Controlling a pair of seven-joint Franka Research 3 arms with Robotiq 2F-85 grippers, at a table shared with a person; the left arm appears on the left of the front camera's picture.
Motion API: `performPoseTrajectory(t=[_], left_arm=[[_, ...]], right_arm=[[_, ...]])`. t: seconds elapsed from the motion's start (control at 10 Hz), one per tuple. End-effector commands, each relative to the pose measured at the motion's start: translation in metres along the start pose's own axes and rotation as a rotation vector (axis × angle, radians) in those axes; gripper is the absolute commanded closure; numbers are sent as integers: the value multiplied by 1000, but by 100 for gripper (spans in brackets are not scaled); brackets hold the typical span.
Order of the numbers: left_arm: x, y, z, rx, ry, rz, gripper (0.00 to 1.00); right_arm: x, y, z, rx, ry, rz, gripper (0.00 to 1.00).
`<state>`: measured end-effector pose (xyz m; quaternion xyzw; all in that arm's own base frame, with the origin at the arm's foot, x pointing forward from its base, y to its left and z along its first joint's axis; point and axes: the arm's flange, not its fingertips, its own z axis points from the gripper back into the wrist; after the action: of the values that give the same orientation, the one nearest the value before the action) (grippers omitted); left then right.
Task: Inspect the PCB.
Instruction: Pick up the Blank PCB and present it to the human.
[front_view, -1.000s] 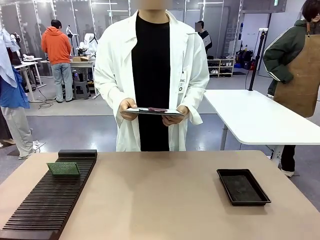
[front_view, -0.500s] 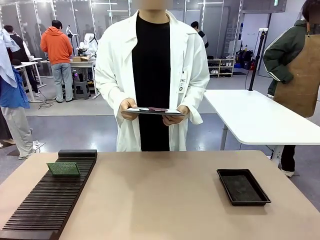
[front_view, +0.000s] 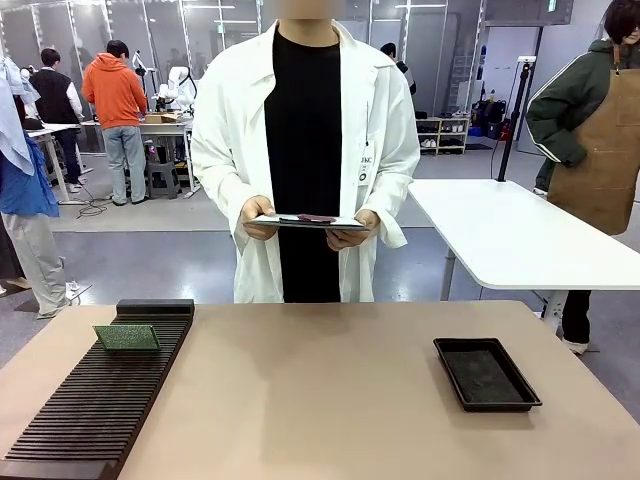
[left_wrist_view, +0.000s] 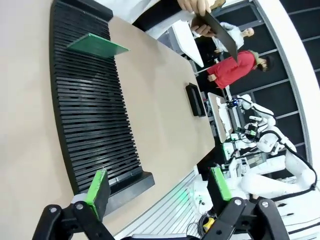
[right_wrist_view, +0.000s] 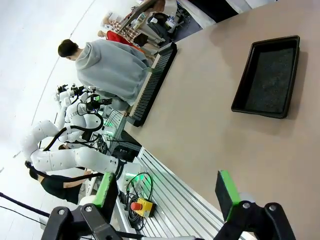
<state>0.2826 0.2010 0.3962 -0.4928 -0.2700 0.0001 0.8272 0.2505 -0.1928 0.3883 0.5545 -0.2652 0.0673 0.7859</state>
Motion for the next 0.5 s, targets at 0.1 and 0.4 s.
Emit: performPoseTrajectory(t=[0.1, 0.4], left_arm=[[40, -53, -1, 287, 99, -239, 0], [91, -110, -47, 565, 303, -557, 0]], right_arm=[[3, 1, 1, 11, -15, 3, 0], [3, 1, 1, 11, -15, 3, 0]])
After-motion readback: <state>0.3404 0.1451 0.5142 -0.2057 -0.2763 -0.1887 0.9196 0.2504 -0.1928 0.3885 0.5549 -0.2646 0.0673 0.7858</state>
